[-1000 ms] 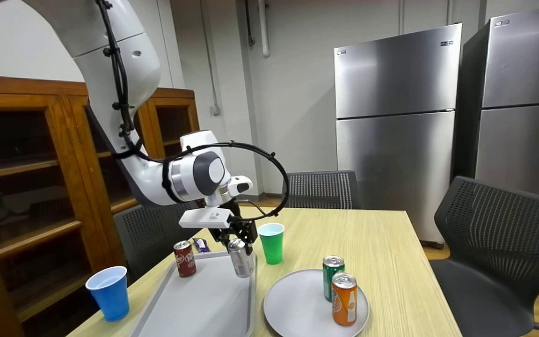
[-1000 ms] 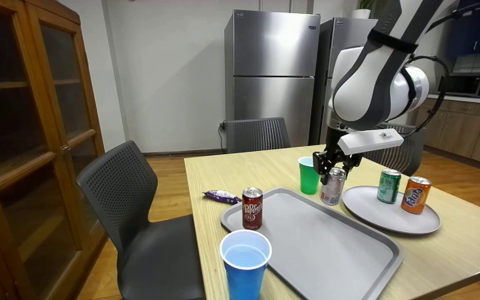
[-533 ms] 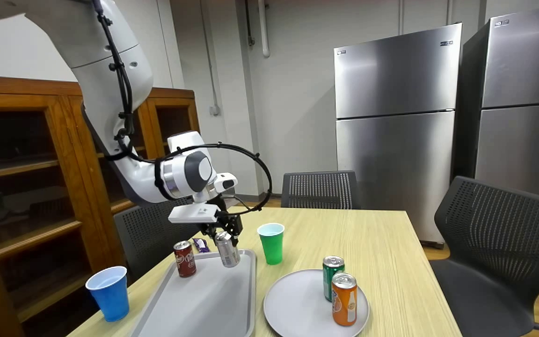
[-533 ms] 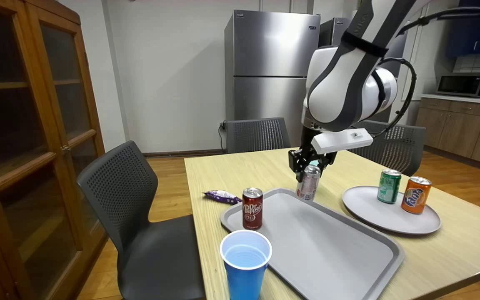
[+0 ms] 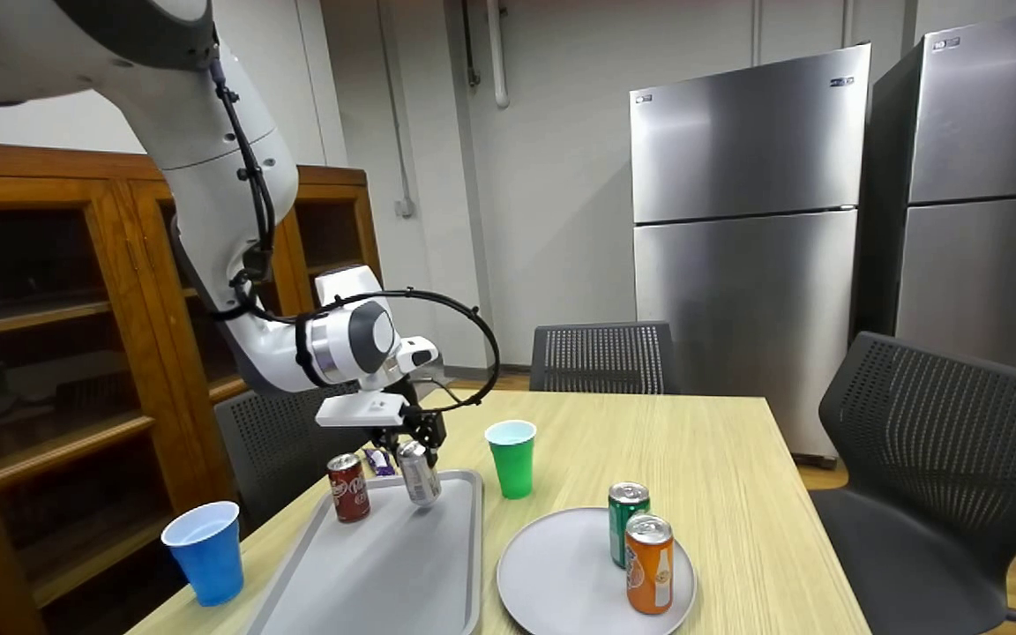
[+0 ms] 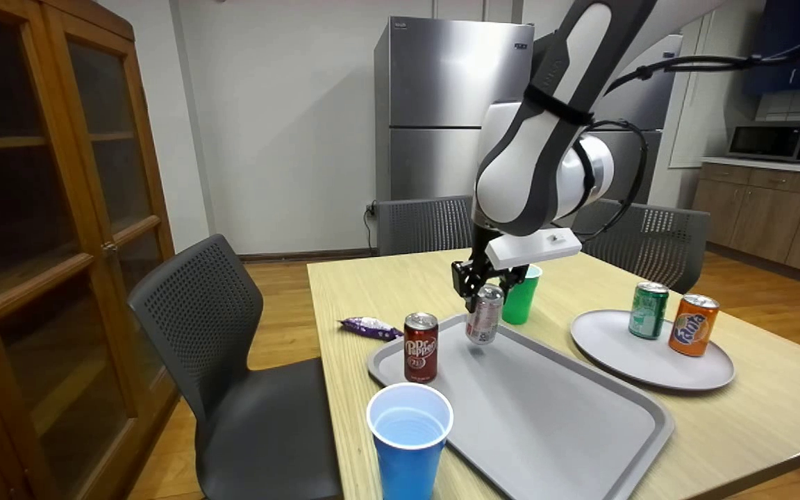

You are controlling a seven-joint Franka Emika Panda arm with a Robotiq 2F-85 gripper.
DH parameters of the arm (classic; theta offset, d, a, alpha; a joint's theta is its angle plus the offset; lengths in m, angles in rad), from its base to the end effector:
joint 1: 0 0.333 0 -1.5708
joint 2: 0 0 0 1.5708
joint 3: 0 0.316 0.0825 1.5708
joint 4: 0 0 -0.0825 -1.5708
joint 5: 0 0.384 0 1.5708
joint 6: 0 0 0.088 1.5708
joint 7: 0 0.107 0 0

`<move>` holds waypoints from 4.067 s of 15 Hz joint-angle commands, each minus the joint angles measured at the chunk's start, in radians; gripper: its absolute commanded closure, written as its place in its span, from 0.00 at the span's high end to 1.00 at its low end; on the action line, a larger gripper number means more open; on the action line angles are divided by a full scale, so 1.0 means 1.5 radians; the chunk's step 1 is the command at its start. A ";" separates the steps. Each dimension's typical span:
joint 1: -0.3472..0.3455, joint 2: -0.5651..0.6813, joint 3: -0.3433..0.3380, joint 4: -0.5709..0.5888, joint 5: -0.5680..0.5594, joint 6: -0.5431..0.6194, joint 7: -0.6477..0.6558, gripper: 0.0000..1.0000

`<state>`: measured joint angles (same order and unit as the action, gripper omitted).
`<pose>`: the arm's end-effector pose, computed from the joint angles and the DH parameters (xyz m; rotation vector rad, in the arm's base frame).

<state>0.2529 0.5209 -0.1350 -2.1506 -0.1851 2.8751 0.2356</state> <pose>0.5785 0.0788 0.1756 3.0264 0.1222 0.3379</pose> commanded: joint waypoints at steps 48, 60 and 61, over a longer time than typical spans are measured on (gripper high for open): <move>-0.298 -0.184 -0.041 -0.145 0.066 0.063 -0.164 1.00; -0.352 -0.080 -0.028 -0.065 0.127 0.053 -0.183 1.00; -0.353 -0.071 -0.028 -0.058 0.128 0.052 -0.182 1.00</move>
<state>-0.2482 0.3712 -0.2033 -2.2876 -0.0244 2.9593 -0.0021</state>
